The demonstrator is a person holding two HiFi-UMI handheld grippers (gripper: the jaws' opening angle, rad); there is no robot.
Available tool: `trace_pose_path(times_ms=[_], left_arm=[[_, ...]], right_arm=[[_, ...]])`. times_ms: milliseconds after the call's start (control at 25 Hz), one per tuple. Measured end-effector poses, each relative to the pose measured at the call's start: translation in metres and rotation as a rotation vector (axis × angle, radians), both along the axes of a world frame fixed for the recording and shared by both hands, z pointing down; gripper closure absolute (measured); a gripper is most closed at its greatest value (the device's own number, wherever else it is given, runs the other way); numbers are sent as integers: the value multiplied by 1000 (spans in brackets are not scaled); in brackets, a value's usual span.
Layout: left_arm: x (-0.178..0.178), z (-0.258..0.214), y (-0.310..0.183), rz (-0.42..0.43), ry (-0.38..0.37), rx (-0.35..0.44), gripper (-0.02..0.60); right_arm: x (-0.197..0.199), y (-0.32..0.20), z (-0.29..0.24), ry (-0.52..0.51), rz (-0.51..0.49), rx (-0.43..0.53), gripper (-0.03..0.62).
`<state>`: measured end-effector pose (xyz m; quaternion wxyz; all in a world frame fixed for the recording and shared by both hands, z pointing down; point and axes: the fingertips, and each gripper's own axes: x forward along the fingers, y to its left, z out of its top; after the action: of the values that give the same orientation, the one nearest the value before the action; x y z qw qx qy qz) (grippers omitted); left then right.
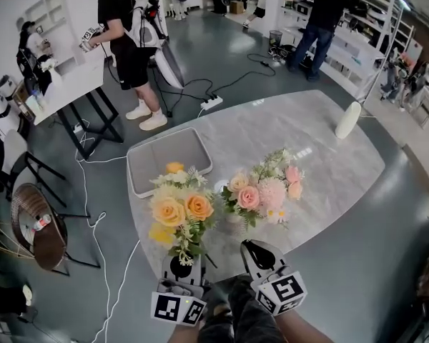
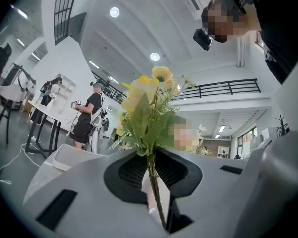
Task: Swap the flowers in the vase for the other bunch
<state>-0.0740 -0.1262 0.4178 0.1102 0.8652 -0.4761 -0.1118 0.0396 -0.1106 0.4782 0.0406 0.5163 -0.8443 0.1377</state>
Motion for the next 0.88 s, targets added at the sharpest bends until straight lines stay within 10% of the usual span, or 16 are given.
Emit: trace_pose_path(times_ms=[880], left_arm=[[12,-44,88,145,49,47,523]], right_arm=[[-7,63,-85,-10,40,153,560]])
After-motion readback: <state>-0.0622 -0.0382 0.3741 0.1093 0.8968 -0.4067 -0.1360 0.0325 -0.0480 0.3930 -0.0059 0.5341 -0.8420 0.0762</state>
